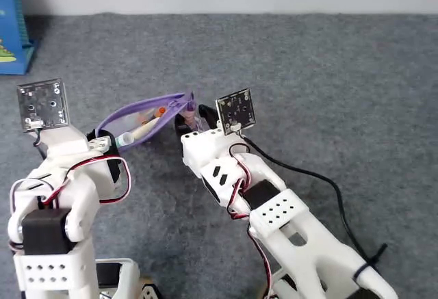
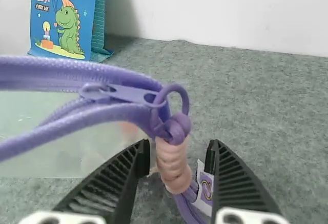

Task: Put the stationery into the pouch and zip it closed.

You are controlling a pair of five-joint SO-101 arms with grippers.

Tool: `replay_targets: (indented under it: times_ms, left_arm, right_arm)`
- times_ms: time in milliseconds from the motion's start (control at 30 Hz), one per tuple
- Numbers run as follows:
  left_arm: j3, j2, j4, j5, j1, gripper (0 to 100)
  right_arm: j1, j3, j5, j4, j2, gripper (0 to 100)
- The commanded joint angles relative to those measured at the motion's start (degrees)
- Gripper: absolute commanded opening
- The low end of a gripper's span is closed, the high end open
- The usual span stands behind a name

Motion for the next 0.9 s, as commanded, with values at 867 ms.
replay_targets:
  times_ms: [867]
  left_arm:
    - [-0.13, -2.02, 0.70, -1.85, 0.18, 18]
  right_arm:
    - [5.32, 4.57, 4.66, -3.38, -17.27, 0.8]
